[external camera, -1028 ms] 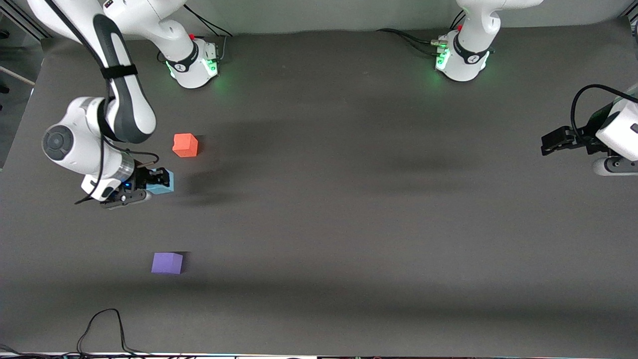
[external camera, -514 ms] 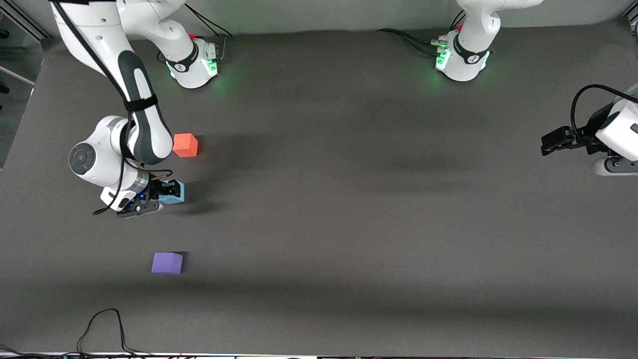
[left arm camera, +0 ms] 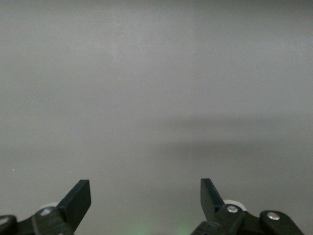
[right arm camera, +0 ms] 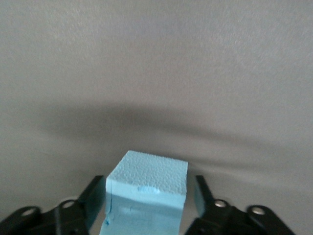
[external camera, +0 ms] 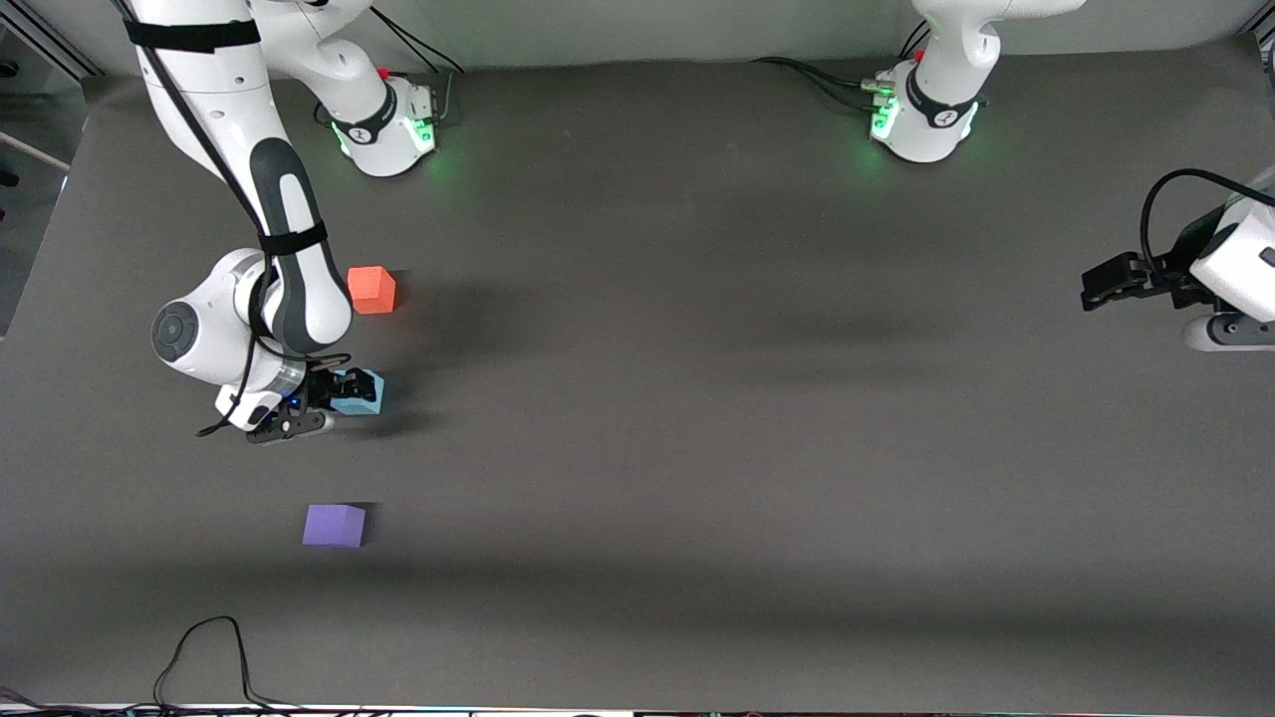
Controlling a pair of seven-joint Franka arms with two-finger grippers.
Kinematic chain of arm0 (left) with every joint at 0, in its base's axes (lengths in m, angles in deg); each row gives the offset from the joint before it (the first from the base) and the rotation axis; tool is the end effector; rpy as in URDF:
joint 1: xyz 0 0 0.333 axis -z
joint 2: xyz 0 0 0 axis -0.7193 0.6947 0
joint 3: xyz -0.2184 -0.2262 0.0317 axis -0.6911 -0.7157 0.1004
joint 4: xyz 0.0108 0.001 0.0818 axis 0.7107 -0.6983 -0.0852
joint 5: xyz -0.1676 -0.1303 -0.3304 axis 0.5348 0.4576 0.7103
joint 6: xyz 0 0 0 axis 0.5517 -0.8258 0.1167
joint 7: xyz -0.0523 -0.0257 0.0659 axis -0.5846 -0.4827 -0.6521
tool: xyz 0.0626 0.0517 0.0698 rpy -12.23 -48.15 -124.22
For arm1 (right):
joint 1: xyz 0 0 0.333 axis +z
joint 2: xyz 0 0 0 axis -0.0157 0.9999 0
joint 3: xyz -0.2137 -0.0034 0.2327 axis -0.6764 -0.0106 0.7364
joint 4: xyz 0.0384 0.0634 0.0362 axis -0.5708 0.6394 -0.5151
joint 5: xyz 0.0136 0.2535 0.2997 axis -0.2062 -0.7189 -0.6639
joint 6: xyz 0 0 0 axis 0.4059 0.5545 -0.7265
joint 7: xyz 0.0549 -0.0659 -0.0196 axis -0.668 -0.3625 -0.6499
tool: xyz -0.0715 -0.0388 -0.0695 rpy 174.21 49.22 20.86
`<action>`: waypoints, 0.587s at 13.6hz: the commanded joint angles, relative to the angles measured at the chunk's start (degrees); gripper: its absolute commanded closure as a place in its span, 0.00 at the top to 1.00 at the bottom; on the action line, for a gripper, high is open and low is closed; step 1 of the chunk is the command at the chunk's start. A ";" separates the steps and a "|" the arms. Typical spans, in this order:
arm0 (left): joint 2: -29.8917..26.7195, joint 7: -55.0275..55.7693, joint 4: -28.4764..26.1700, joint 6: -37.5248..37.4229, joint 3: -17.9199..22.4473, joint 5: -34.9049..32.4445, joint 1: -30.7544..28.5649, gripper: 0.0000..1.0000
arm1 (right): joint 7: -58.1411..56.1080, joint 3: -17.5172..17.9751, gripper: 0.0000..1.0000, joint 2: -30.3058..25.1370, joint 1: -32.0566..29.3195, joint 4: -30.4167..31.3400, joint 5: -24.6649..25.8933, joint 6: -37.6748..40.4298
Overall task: Place blue block between orange and purple blocks
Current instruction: 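Set the blue block between orange and purple blocks, open right gripper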
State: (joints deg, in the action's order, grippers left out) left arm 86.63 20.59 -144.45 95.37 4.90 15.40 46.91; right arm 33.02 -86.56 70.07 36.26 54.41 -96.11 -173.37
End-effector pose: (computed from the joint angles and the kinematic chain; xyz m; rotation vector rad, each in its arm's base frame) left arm 0.5643 -0.0072 0.5760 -3.1182 0.0001 0.1313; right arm 0.5506 -0.0030 0.2035 -3.0216 -0.2366 0.0394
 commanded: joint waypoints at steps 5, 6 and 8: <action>0.25 -0.80 0.56 0.31 0.36 0.30 0.23 1.00 | 0.90 -7.75 1.00 -9.11 1.43 -10.32 9.33 20.30; 0.25 -0.80 0.56 0.39 0.36 0.30 0.23 1.00 | 3.26 -7.93 1.00 -11.48 1.43 -12.78 11.80 24.35; 0.25 -0.80 0.56 0.39 0.36 0.30 0.23 1.00 | 8.97 -7.59 1.00 -15.88 1.51 -18.32 17.34 31.91</action>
State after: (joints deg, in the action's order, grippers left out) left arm 86.65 20.59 -144.45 95.43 4.90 15.40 46.91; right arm 36.26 -94.46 59.34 37.23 40.10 -84.00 -147.75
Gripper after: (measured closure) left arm 0.000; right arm 0.000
